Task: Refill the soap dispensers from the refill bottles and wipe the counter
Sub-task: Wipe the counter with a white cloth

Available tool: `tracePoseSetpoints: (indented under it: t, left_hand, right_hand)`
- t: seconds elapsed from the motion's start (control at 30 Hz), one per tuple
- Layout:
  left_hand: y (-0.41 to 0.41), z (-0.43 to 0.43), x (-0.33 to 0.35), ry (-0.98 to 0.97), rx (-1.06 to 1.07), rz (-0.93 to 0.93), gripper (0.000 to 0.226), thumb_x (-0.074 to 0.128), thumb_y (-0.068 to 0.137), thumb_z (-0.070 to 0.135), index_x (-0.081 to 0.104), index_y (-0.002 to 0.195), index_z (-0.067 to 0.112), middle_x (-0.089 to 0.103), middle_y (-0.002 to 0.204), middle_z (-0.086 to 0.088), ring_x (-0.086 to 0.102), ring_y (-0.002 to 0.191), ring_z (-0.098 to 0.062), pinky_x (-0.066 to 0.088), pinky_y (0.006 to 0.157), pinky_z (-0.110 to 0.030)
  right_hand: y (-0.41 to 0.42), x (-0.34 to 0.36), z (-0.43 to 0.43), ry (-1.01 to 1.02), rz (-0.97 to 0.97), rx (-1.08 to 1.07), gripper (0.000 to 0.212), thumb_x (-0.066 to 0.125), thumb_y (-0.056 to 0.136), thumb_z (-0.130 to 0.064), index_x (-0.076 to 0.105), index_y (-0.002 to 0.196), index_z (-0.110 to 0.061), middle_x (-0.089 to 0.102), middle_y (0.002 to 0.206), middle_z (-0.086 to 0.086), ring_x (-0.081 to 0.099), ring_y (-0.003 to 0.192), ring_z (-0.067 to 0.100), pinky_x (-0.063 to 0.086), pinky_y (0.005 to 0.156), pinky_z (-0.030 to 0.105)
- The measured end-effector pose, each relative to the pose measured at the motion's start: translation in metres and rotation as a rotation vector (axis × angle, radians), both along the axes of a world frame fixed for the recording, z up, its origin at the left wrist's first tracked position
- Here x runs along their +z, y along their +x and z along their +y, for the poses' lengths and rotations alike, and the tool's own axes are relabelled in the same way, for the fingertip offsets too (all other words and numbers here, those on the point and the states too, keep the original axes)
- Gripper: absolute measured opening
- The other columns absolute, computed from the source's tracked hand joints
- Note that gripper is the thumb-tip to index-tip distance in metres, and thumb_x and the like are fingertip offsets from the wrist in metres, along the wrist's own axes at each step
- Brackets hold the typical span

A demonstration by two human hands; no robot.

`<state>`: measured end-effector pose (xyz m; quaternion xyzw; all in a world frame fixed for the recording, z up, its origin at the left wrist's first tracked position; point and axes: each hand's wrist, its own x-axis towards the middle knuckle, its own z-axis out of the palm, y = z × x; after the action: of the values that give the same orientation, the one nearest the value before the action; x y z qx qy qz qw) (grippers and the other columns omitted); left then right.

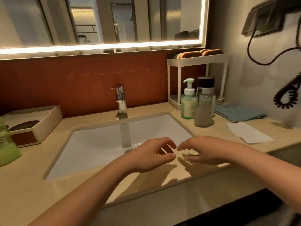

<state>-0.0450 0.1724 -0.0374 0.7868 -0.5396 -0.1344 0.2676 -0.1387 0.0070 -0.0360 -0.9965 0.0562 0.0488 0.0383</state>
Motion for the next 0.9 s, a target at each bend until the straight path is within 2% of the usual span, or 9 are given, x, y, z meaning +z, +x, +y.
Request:
tracePoseSetpoints:
  t: [0.27, 0.37, 0.57, 0.73, 0.9]
  left_hand:
    - [-0.027, -0.096, -0.002, 0.058, -0.141, -0.038, 0.034, 0.049, 0.094, 0.033, 0.049, 0.125, 0.019, 0.056, 0.126, -0.001, 0.055, 0.109, -0.012, 0.047, 0.091, -0.022]
    - [-0.032, -0.127, -0.008, 0.081, -0.158, -0.074, 0.036, 0.048, 0.094, 0.032, 0.047, 0.127, 0.017, 0.053, 0.13, -0.002, 0.053, 0.113, -0.013, 0.044, 0.092, -0.022]
    - [-0.03, -0.167, -0.03, 0.117, -0.097, -0.179, 0.041, 0.045, 0.096, 0.033, 0.042, 0.133, 0.017, 0.043, 0.14, -0.004, 0.043, 0.123, -0.019, 0.036, 0.103, -0.03]
    - [-0.016, -0.174, -0.043, 0.091, -0.014, -0.183, 0.044, 0.042, 0.097, 0.032, 0.037, 0.137, 0.016, 0.038, 0.144, -0.004, 0.039, 0.128, -0.018, 0.033, 0.108, -0.031]
    - [0.001, -0.164, -0.049, 0.056, 0.119, -0.157, 0.044, 0.038, 0.098, 0.031, 0.034, 0.139, 0.017, 0.033, 0.148, -0.002, 0.035, 0.132, -0.018, 0.029, 0.108, -0.029]
  right_hand:
    - [-0.047, -0.009, -0.103, 0.003, 0.008, -0.246, 0.041, 0.047, 0.094, -0.037, 0.044, 0.134, -0.028, 0.04, 0.144, -0.007, 0.036, 0.13, 0.012, 0.03, 0.11, 0.031]
    - [-0.054, -0.022, -0.138, 0.014, -0.025, -0.396, 0.051, 0.043, 0.095, -0.039, 0.032, 0.143, -0.025, 0.027, 0.152, 0.0, 0.025, 0.138, 0.019, 0.023, 0.114, 0.036]
    - [-0.05, -0.048, -0.191, -0.02, -0.111, -0.659, 0.061, 0.024, 0.097, -0.048, 0.011, 0.149, -0.02, 0.005, 0.158, 0.009, 0.004, 0.144, 0.03, 0.015, 0.114, 0.044]
    - [-0.038, -0.061, -0.213, -0.011, -0.08, -0.708, 0.064, 0.013, 0.096, -0.052, 0.006, 0.149, -0.017, 0.001, 0.157, 0.015, 0.001, 0.144, 0.032, 0.012, 0.114, 0.046]
    - [-0.03, -0.065, -0.211, 0.011, -0.038, -0.631, 0.063, 0.008, 0.097, -0.05, 0.0, 0.15, -0.016, -0.007, 0.157, 0.014, -0.008, 0.145, 0.027, 0.003, 0.115, 0.041]
